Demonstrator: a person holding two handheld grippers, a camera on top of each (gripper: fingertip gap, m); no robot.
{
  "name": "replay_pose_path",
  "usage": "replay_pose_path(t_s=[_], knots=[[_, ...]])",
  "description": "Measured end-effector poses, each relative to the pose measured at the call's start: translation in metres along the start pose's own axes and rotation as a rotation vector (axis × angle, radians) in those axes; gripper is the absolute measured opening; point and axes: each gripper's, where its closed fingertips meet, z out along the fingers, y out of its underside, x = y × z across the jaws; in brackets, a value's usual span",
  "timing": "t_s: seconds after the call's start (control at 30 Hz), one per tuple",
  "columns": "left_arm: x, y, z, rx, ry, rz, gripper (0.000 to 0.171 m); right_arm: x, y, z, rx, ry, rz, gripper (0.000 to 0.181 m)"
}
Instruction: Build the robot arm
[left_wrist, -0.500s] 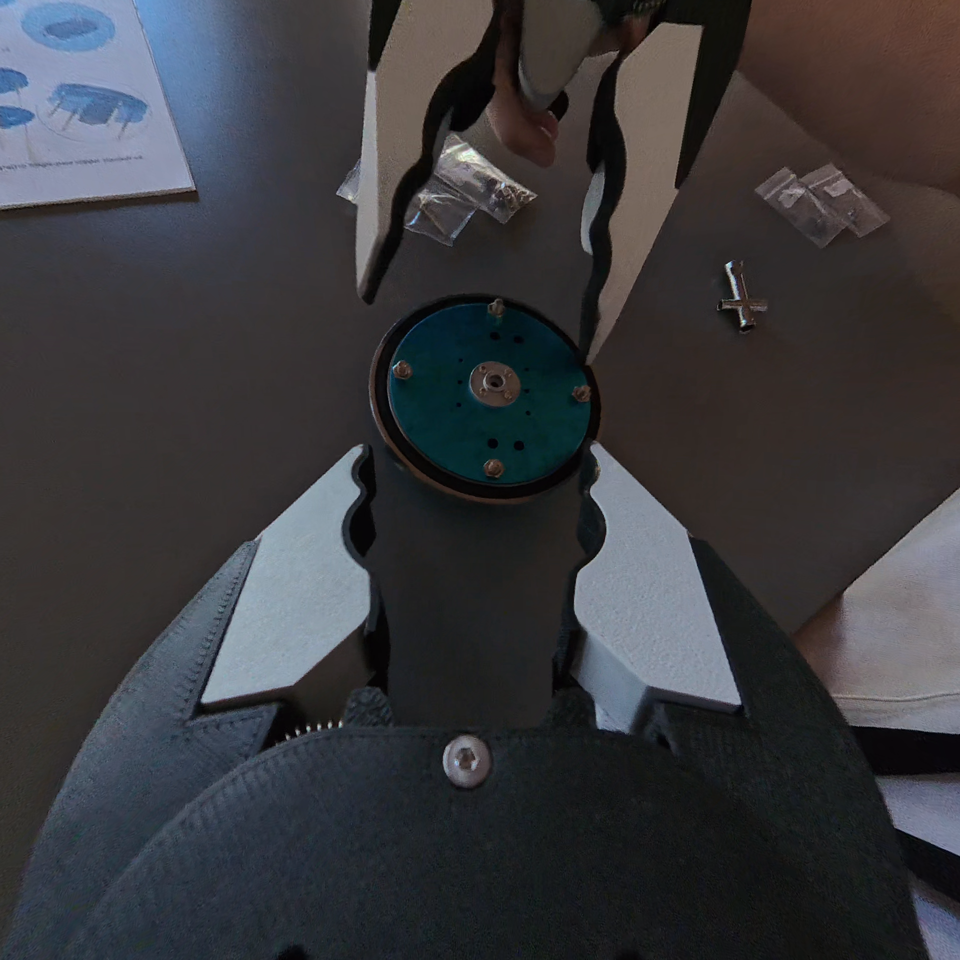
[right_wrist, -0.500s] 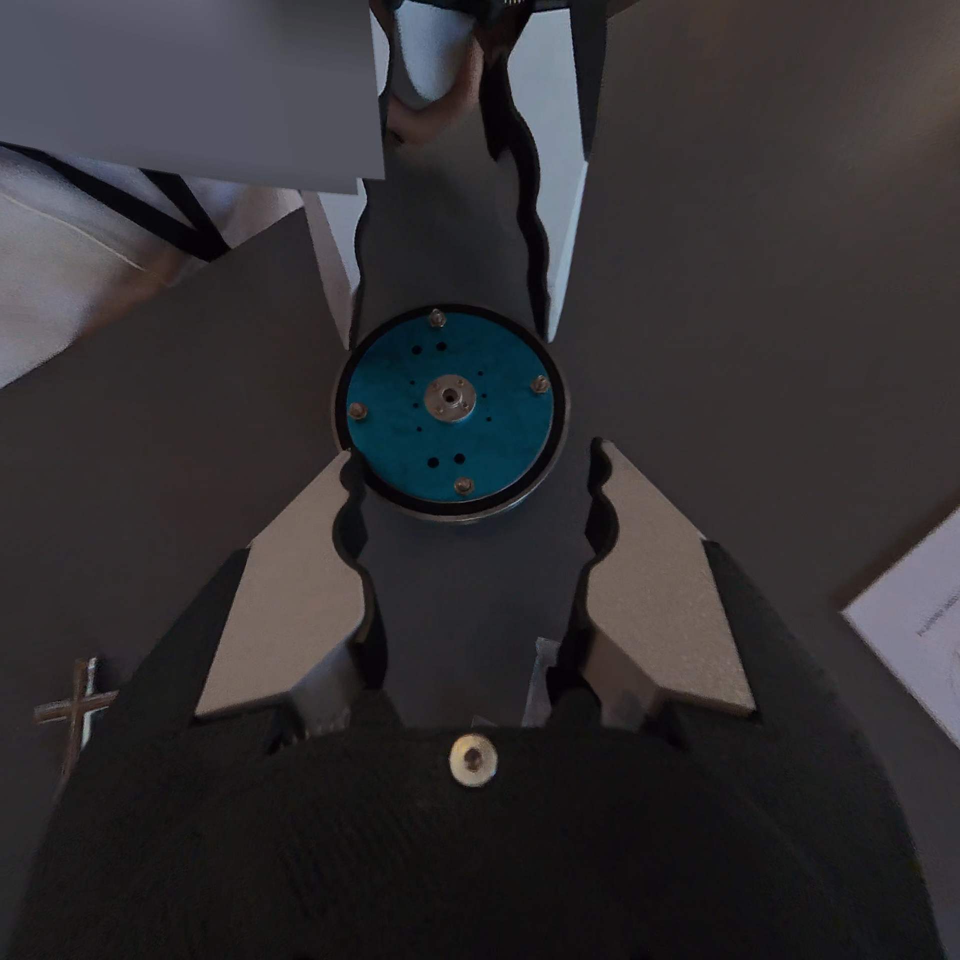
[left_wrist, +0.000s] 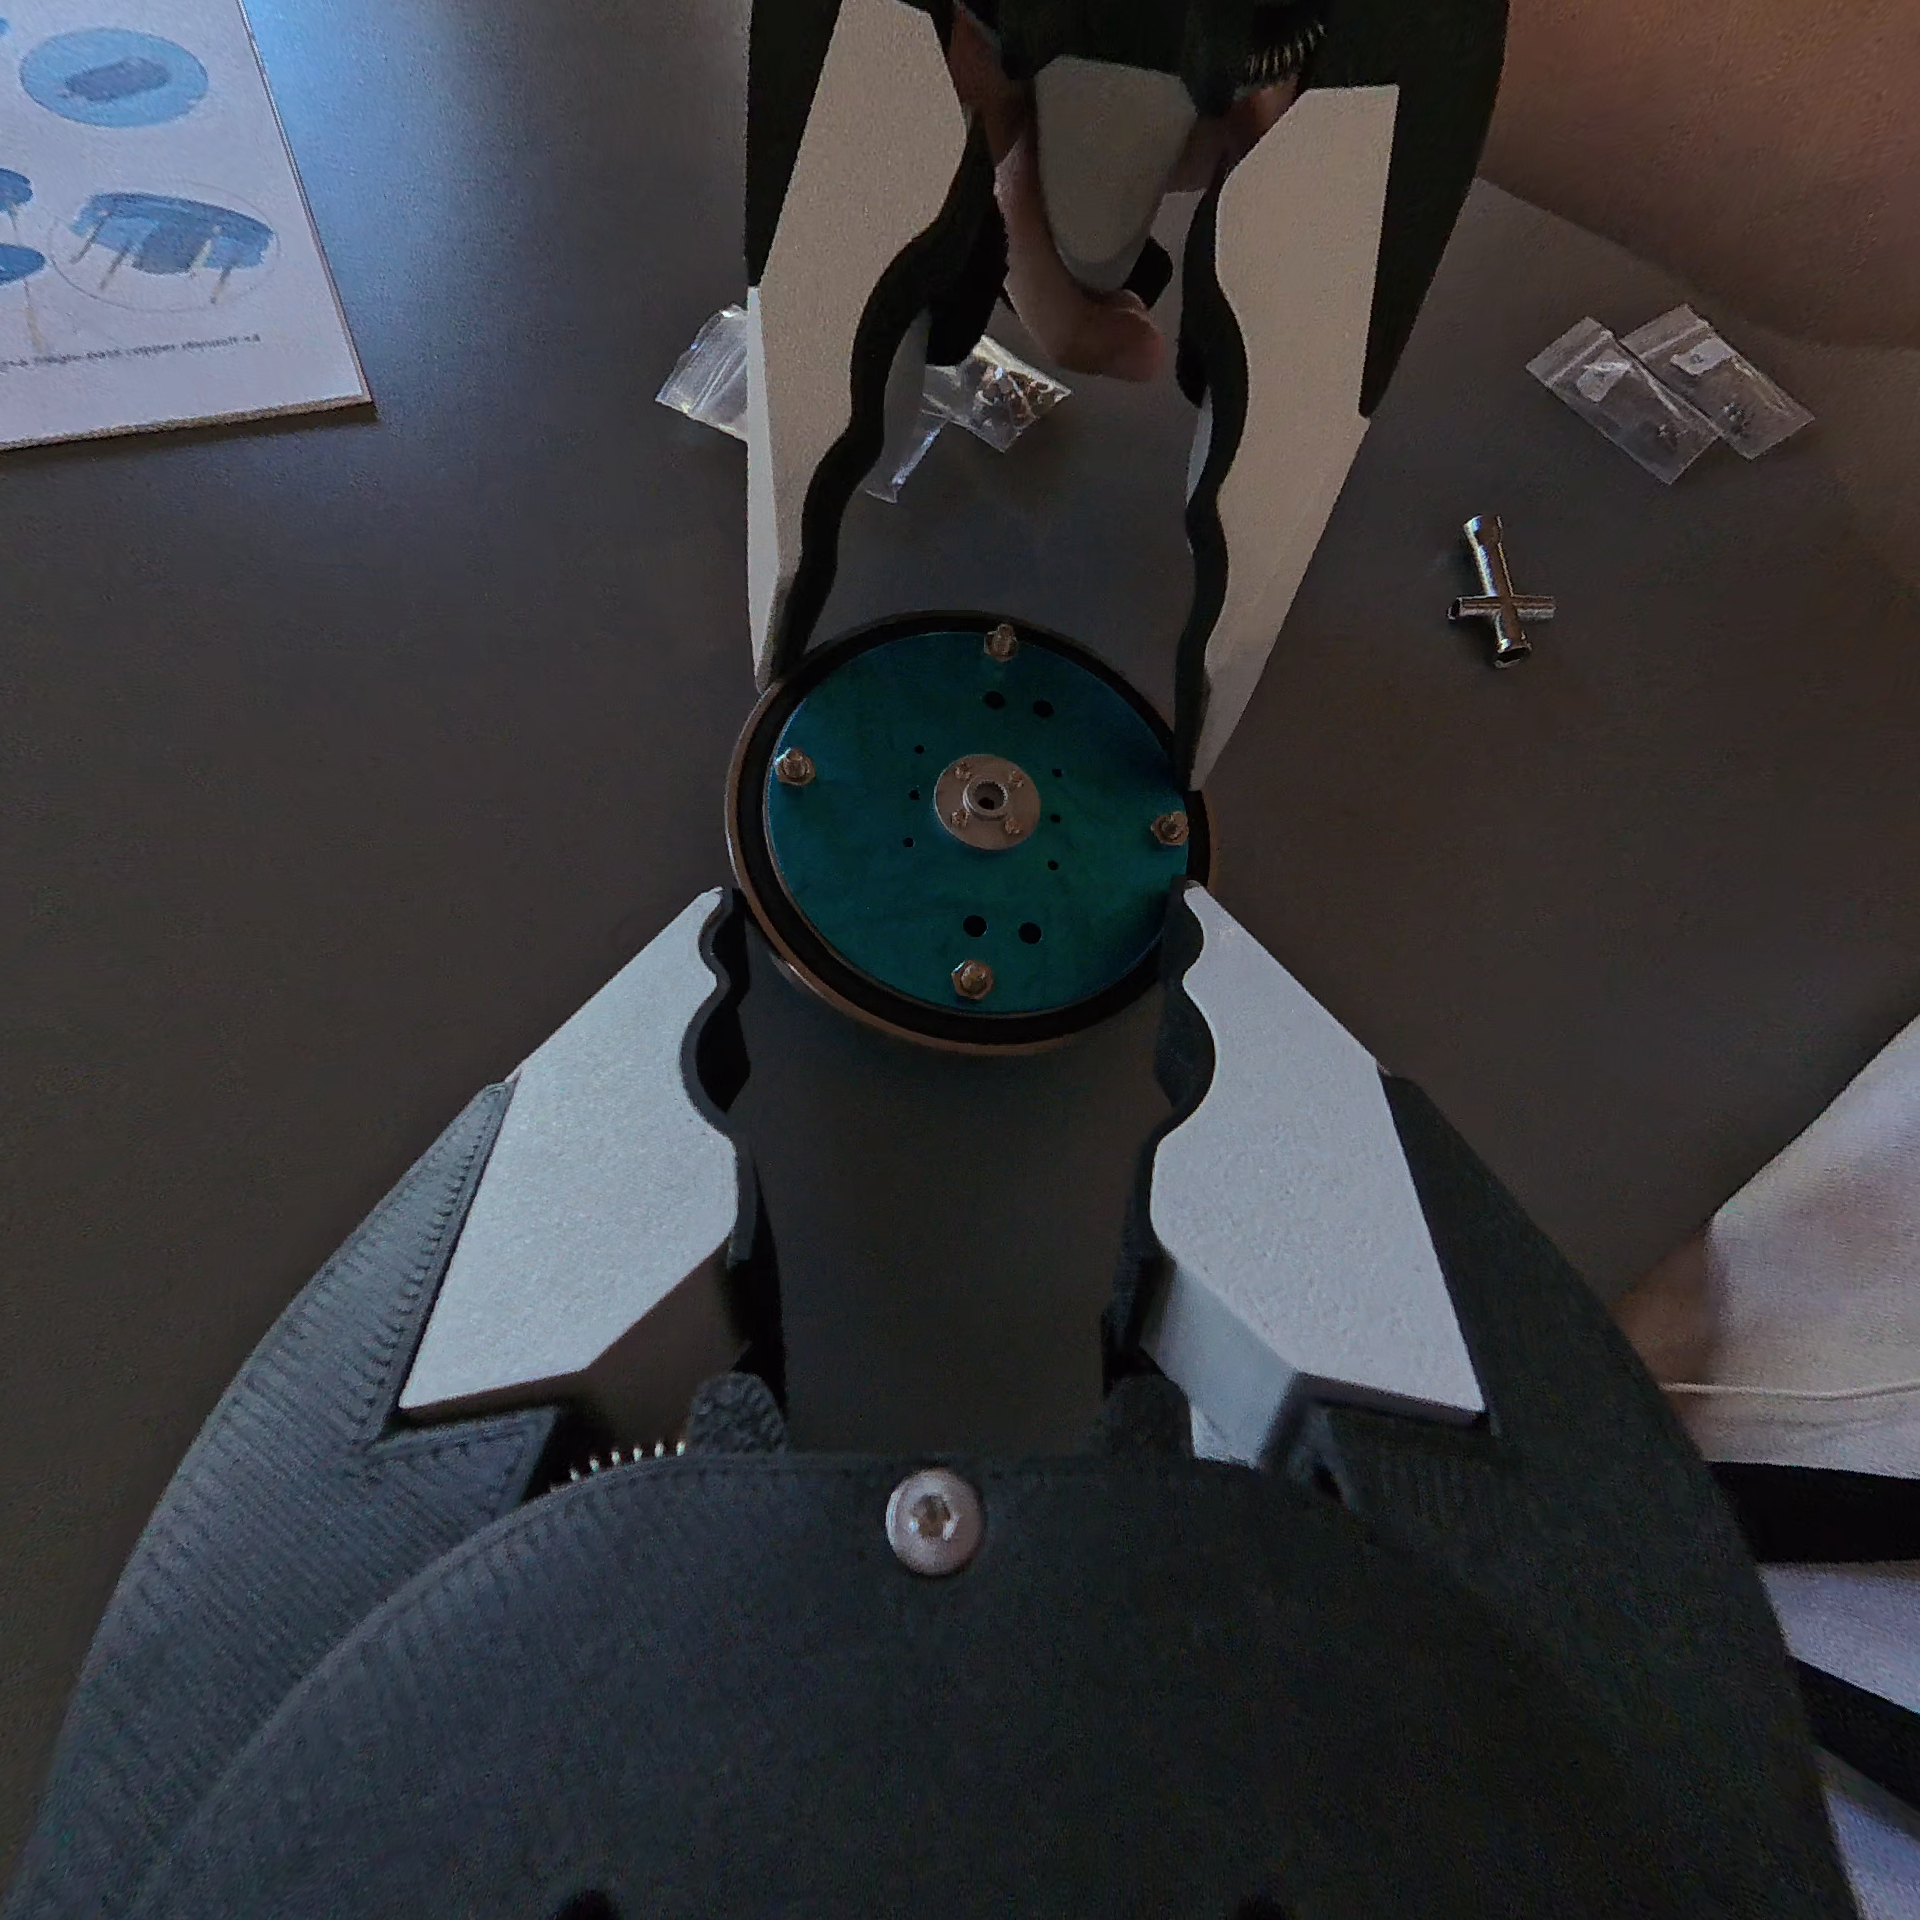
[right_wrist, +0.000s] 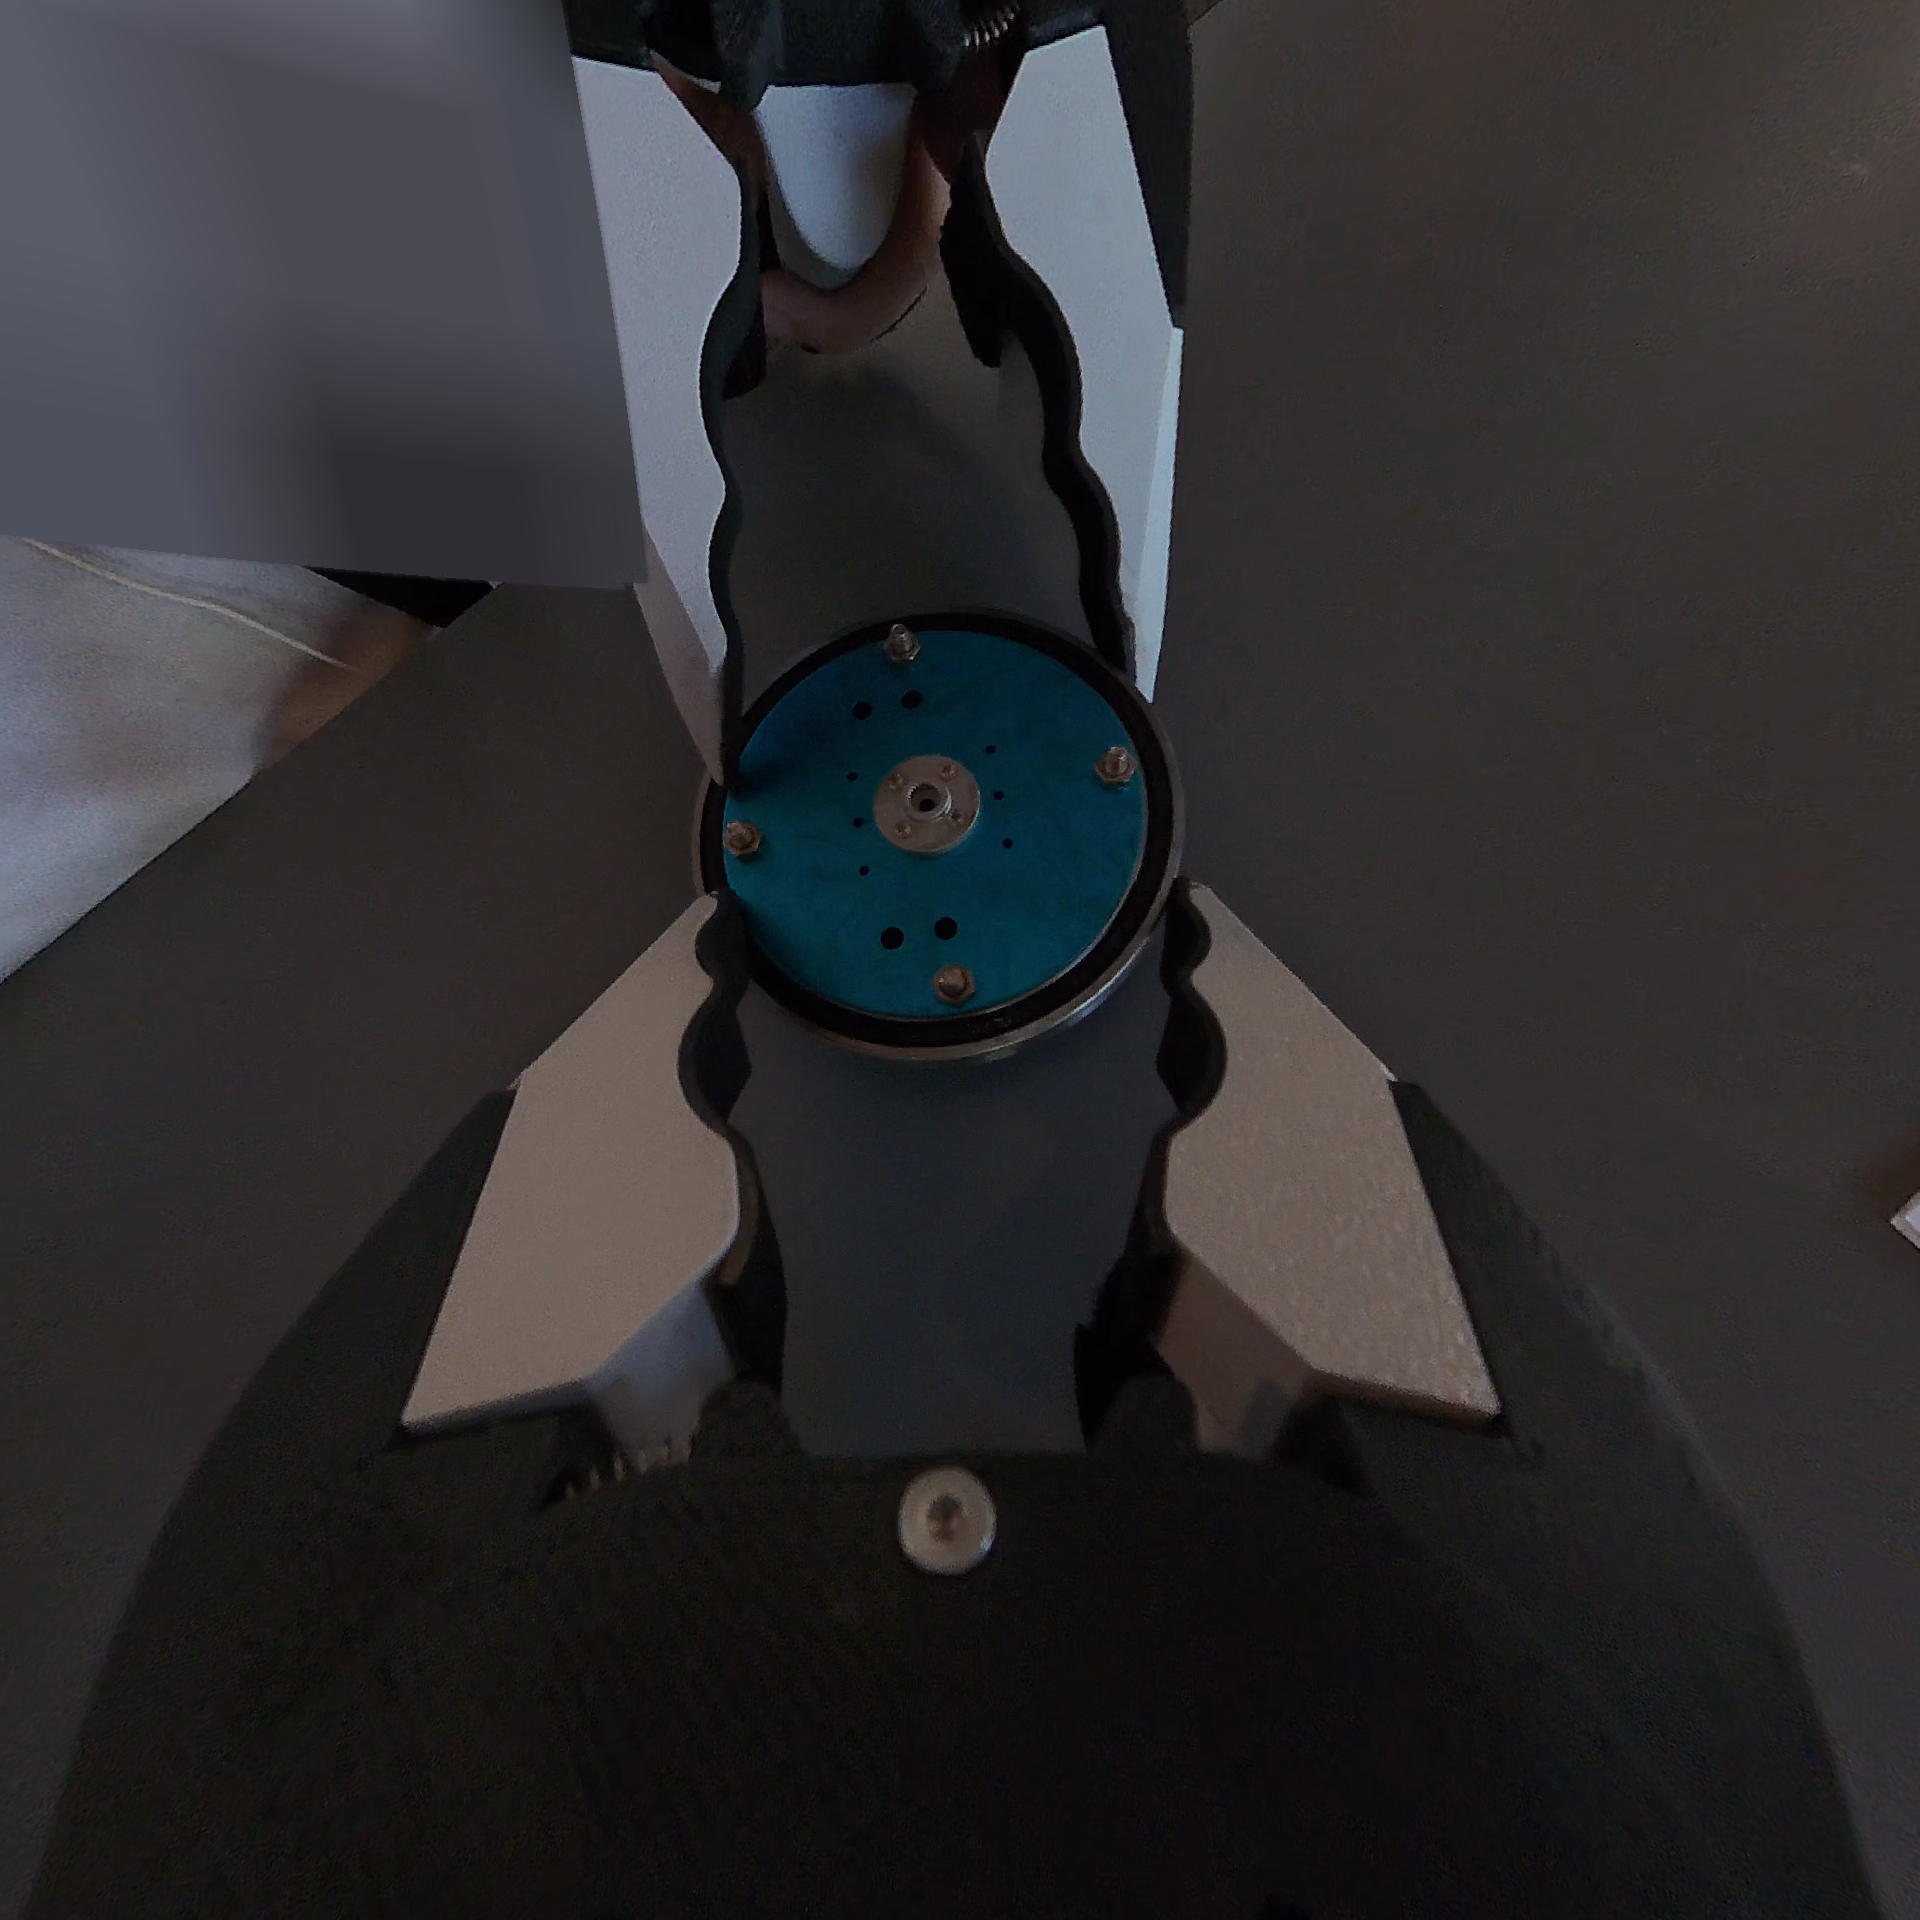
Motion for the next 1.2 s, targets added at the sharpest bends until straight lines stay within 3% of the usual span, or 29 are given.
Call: replay_pose_path(t_s=[0.33, 0.37, 0.4, 0.43, 0.5, 0.6, 0.7, 0.9, 1.2], knots=[[0.000, -0.002, 0.001, 0.009, 0.028, 0.017, 0.080, 0.000, 0.002, -0.002, -0.041, 0.024, 0.006, 0.080], [-0.004, -0.004, -0.001, 0.033, 0.017, 0.017, 0.068, 0.001, 0.002, -0.005, -0.072, 0.026, -0.016, 0.080], [-0.005, -0.007, -0.004, 0.063, 0.031, 0.025, 0.065, 0.004, 0.000, -0.010, -0.094, 0.053, -0.052, 0.074], [-0.003, -0.010, -0.007, 0.094, 0.069, 0.017, 0.073, 0.008, -0.007, -0.015, -0.100, 0.089, -0.108, 0.057], [-0.003, -0.009, -0.010, 0.103, 0.104, 0.000, 0.090, 0.011, -0.018, -0.020, -0.162, 0.122, -0.224, 0.040], [-0.001, -0.008, -0.011, 0.111, 0.083, 0.074, 0.089, 0.022, -0.019, -0.015, -0.367, 0.157, -0.402, 0.021], [0.002, -0.009, -0.009, 0.112, 0.042, 0.154, 0.083, 0.028, -0.018, -0.007, -0.516, 0.104, -0.464, 0.016], [0.001, -0.005, 0.000, 0.061, 0.037, 0.169, 0.082, 0.031, -0.014, 0.000, -0.657, 0.023, -0.554, 0.015], [-0.002, -0.006, 0.000, 0.062, 0.022, 0.161, 0.084, 0.029, -0.018, 0.008, -0.627, -0.035, -0.531, 0.009]])
